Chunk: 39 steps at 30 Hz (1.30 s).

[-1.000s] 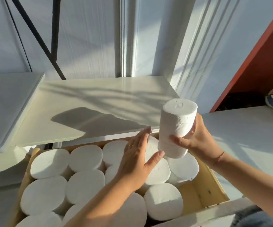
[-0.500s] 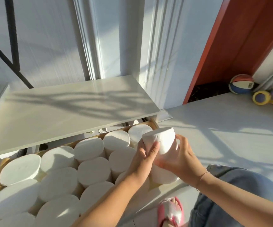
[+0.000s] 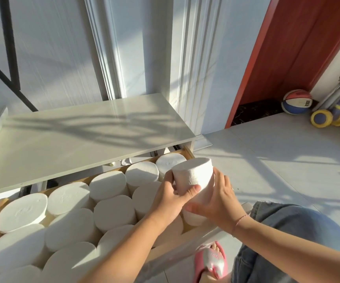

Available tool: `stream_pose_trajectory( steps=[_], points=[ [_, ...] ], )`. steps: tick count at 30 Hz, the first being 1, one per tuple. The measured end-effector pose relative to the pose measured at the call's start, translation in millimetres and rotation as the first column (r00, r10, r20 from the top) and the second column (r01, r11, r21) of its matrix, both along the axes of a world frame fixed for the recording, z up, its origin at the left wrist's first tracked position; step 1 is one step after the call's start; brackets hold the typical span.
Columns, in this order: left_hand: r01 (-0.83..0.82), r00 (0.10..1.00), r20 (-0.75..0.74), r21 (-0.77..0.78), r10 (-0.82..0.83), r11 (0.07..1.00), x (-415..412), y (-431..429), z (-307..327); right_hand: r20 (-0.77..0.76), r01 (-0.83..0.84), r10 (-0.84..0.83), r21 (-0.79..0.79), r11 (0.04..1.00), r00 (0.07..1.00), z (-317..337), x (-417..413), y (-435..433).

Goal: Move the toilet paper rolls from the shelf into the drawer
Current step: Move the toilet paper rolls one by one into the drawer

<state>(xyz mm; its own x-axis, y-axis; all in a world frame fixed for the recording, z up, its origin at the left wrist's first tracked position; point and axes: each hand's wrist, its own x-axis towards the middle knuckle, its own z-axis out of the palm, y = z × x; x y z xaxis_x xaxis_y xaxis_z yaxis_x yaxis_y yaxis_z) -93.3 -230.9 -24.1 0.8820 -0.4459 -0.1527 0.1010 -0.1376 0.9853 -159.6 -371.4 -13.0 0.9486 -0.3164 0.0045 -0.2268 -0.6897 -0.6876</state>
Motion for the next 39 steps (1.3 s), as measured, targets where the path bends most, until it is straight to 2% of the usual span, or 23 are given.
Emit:
stream_pose_trajectory(
  steps=[6,9,12,15,17,22,23,26,28,31,35,39],
  points=[
    [0.044,0.996,0.079,-0.011,-0.043,0.999,1,-1,2,-0.033,-0.008,0.011,0.076,0.997,0.999,1,1,-5],
    [0.034,0.999,0.018,-0.032,-0.034,0.999,1,1,5,-0.110,-0.068,0.098,0.244,0.967,0.989,16,5,-15],
    [0.020,0.994,-0.108,-0.114,-0.032,0.993,1,1,13,-0.120,-0.033,0.128,0.589,0.807,0.985,29,12,-25],
    [0.005,0.978,-0.203,-0.169,-0.040,0.986,-4,-7,22,-0.195,0.091,0.087,0.746,0.659,0.977,37,21,-33],
    [-0.001,0.985,-0.171,-0.132,-0.022,0.991,-10,-14,24,-0.218,0.120,0.083,0.772,0.624,0.972,39,24,-34],
    [0.035,0.996,0.088,-0.017,-0.033,0.999,-21,-17,13,-0.179,0.075,0.118,0.801,0.593,0.977,29,11,-38],
    [0.079,0.992,0.104,0.000,-0.078,0.997,-22,-16,9,-0.194,0.067,0.146,0.791,0.608,0.970,27,8,-40],
    [0.217,0.965,0.117,0.136,-0.233,0.967,-25,-8,-4,-0.268,0.023,0.219,0.680,0.733,0.938,20,3,-44],
    [0.231,0.960,0.110,0.218,-0.259,0.948,-23,0,-9,-0.304,0.034,0.197,0.614,0.788,0.932,16,5,-47],
    [0.186,0.917,0.256,0.400,-0.304,0.898,-17,11,-14,-0.354,0.049,0.146,0.488,0.871,0.924,12,10,-50],
    [0.098,0.826,0.420,0.552,-0.377,0.828,-12,12,-22,-0.397,-0.074,0.132,0.158,0.985,0.908,6,15,-46],
    [0.003,0.782,0.471,0.653,-0.409,0.757,-9,12,-34,-0.429,-0.168,0.062,-0.213,0.963,0.901,1,18,-34]
  ],
)
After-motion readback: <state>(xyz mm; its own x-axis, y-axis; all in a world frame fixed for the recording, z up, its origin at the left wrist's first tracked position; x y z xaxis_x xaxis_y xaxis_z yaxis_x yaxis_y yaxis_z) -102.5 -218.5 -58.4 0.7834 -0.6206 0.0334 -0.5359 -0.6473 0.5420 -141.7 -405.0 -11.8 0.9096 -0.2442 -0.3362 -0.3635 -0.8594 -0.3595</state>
